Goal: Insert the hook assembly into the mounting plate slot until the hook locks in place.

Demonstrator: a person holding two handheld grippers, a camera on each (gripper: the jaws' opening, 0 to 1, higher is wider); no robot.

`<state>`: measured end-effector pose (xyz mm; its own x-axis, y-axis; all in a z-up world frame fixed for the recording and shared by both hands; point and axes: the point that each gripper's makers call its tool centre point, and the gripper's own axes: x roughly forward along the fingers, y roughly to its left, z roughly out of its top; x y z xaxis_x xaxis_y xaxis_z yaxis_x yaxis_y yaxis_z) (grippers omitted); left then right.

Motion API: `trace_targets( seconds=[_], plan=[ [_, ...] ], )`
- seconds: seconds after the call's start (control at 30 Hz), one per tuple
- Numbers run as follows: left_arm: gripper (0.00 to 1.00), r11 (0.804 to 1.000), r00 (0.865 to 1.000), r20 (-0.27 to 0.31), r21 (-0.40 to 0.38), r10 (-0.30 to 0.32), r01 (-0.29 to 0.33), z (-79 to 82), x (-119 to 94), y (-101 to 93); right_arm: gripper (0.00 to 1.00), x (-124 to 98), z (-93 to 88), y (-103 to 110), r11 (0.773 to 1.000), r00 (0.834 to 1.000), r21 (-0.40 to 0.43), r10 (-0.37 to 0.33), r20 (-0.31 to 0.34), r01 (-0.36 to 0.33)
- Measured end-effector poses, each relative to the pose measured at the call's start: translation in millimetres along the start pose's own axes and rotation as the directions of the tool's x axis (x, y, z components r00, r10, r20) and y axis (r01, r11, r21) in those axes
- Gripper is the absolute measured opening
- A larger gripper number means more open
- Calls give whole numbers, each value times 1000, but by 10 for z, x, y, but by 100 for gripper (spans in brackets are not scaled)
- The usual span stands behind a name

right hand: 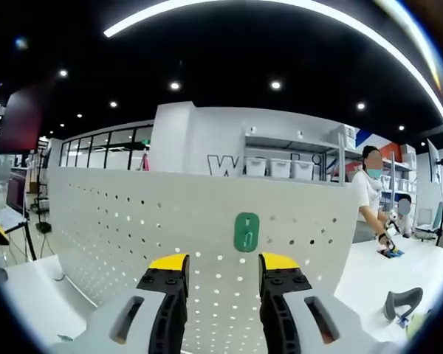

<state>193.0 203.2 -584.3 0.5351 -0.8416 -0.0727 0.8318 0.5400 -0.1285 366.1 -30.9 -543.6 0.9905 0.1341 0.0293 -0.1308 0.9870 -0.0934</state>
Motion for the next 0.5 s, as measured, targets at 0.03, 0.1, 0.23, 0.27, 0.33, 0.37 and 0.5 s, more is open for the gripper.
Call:
trace_targets(
  seconds=[0.03,0.1,0.23,0.27,0.33,0.37,0.5],
  plan=[
    [92,1000,1000,-1,2,0,0,-2,-4,-7,41,-15,-7,12,1000,1000,1,3,-3,-3],
    [92,1000,1000,-2,4,0,0,-6,-13,-19,43,-54,-20,45,1000,1000,-1,12,-6,-12],
    [92,1000,1000,-2,5,3,-3,-13,-34,-40,46,-136,-14,140,999,999,-2,43,-10,-43],
    [92,1000,1000,-3,6,4,-4,-16,-37,-41,47,-159,-11,163,999,999,0,50,-11,-50],
    [92,1000,1000,-5,7,5,-5,-25,-47,-49,47,-218,-1,208,998,998,-6,59,-10,-59],
    [92,1000,1000,-5,8,7,-7,-28,-52,-53,48,-253,2,241,998,998,-6,69,-10,-69],
    [92,1000,1000,-14,16,9,-9,-60,-71,-81,48,-363,-2,347,995,995,11,98,-12,-98]
  ],
)
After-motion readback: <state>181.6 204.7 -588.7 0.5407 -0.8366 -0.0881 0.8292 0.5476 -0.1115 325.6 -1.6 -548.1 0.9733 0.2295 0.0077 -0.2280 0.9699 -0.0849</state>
